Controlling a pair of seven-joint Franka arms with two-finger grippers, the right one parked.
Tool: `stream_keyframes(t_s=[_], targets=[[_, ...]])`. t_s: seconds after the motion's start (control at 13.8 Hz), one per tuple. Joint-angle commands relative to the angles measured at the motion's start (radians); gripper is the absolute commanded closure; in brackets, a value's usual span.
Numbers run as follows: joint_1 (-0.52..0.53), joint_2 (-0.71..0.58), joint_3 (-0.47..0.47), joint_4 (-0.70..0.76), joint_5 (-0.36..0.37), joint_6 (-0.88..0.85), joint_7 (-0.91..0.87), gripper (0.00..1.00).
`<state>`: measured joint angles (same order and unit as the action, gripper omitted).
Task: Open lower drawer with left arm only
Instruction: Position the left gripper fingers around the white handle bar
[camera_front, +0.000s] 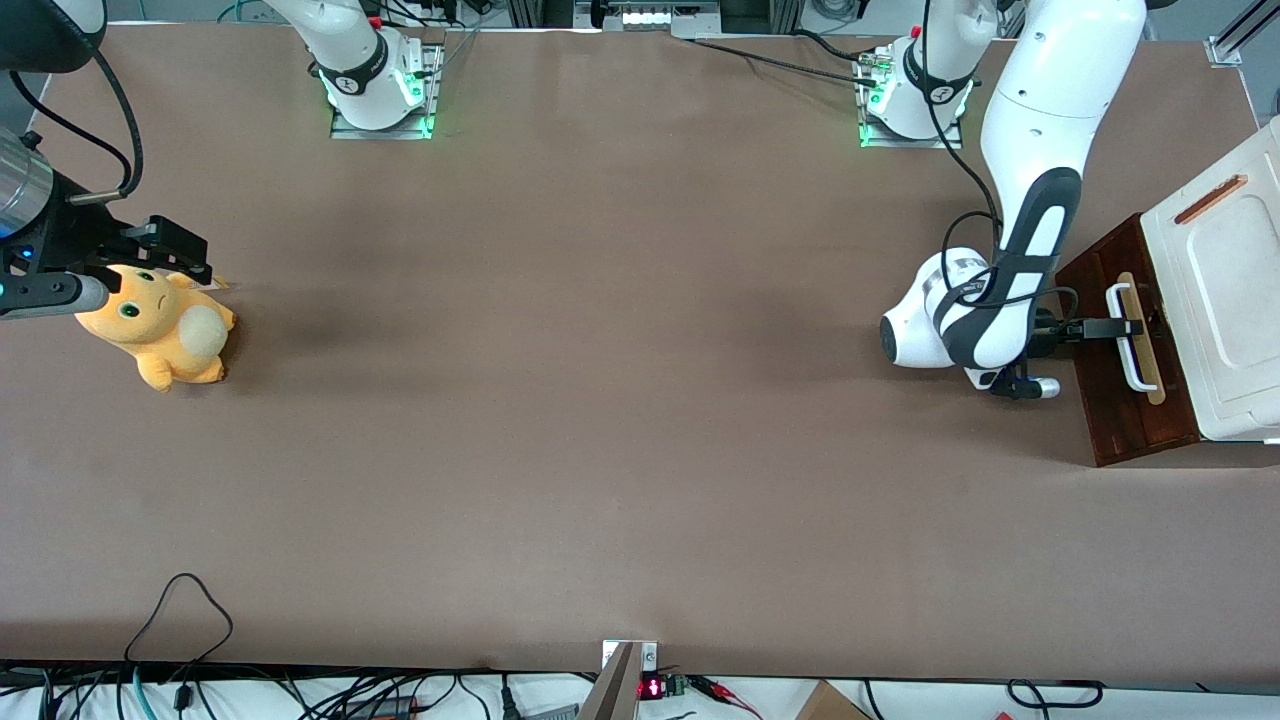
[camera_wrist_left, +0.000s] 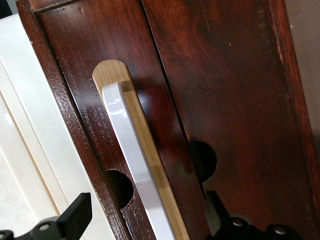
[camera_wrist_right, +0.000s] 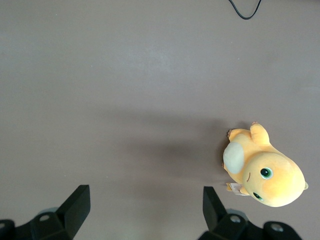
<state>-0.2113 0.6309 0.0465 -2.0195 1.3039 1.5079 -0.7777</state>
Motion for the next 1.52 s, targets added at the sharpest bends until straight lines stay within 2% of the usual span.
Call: stream_keyframes(t_s=[0.0,0.29,0.73,1.02,1.45], targets=[[0.01,0.007,-0.005,0.016,0.028,-0.014,0.0,0.0],[0.021,0.007,-0.005,0.018,0.028,-0.015,-0.003,0.09],[0.03,0.013,-0.005,0.018,0.026,-0.015,-0.003,0.14],[0.035,0.013,-0.005,0.019,0.025,-0.017,-0.012,0.31],[0.035,0.013,-0.005,0.019,0.023,-0.018,-0.014,0.45]])
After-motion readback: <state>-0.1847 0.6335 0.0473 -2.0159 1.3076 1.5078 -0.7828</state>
